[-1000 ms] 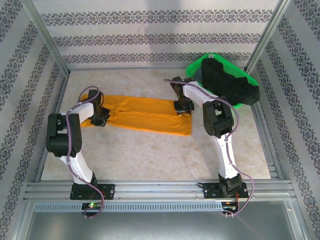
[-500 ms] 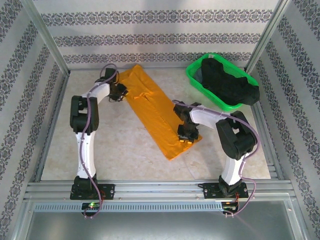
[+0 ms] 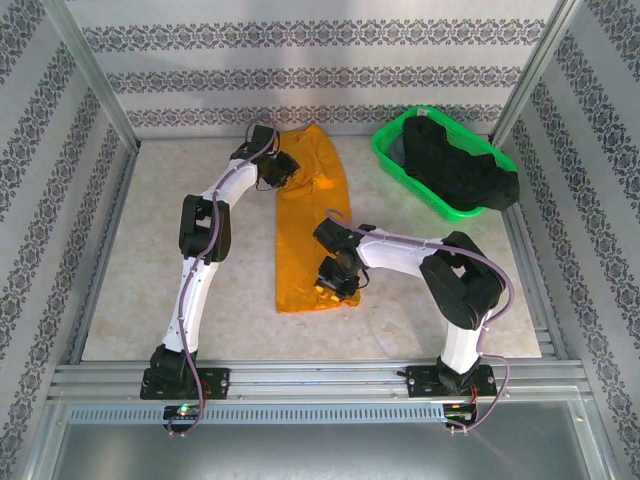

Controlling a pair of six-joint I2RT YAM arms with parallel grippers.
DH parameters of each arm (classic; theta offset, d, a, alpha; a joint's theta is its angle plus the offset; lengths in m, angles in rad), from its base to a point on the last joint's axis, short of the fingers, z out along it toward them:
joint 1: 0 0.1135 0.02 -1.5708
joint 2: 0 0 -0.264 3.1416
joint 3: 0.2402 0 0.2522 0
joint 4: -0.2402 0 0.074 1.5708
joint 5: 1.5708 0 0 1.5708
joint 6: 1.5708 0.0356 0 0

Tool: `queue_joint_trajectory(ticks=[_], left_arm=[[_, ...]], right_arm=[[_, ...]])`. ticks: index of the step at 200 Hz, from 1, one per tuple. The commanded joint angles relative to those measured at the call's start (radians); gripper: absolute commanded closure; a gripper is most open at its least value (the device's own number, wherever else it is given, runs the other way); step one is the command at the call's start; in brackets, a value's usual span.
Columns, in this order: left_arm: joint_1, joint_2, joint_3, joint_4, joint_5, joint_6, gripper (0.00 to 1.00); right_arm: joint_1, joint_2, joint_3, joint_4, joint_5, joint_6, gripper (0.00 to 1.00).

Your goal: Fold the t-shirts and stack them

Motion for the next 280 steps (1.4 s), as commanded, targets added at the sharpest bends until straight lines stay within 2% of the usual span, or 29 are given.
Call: queue_joint_trajectory(ticks=[1, 20, 34, 50, 77, 96, 124, 150, 177, 221, 261, 280], left_arm=[[-0.001, -0.105, -0.049, -0.217, -0.156, 0.052, 0.62], [0.001, -0.324, -0.331, -0.138, -0.275, 0.068, 0.53], [0.0, -0.504, -0.564, -0.035, -0.289, 0.06, 0.52], [-0.016, -0.655, -0.772, -0.02, -0.237, 0.065, 0.52], [-0.083, -0.832, -1.042, -0.145, -0.105, 0.091, 0.53], [-0.138, -0.946, -1.236, -0.204, -0.034, 0.088, 0.52], [-0.202, -1.084, -1.448, -0.188, 0.049, 0.023, 0.51], [-0.249, -1.121, -1.516, -0.172, 0.077, -0.029, 0.51], [-0.284, -1.1, -1.545, -0.08, 0.1, -0.091, 0.51], [-0.329, -1.033, -1.512, 0.038, 0.117, -0.167, 0.55], [-0.359, -0.99, -1.469, 0.085, 0.13, -0.196, 0.66], [-0.371, -0.981, -1.457, 0.103, 0.139, -0.207, 0.73]], right_arm=[[-0.035, -0.098, -0.003, -0.08, 0.069, 0.002, 0.63], [-0.078, -0.174, -0.027, -0.128, 0.113, -0.085, 0.59], [-0.105, -0.234, -0.06, -0.132, 0.128, -0.164, 0.55], [-0.134, -0.266, -0.088, -0.171, 0.124, -0.265, 0.51], [-0.151, -0.263, -0.143, -0.185, 0.071, -0.401, 0.47], [-0.151, -0.244, -0.18, -0.136, 0.001, -0.416, 0.46], [-0.151, -0.185, -0.203, -0.062, -0.062, -0.396, 0.47], [-0.15, -0.126, -0.198, 0.0, -0.094, -0.372, 0.54], [-0.151, -0.097, -0.194, 0.031, -0.09, -0.354, 0.71], [-0.15, -0.123, -0.222, 0.052, -0.085, -0.342, 0.91], [-0.151, -0.15, -0.243, 0.059, -0.082, -0.335, 1.0], [-0.151, -0.16, -0.244, 0.058, -0.081, -0.334, 1.0]])
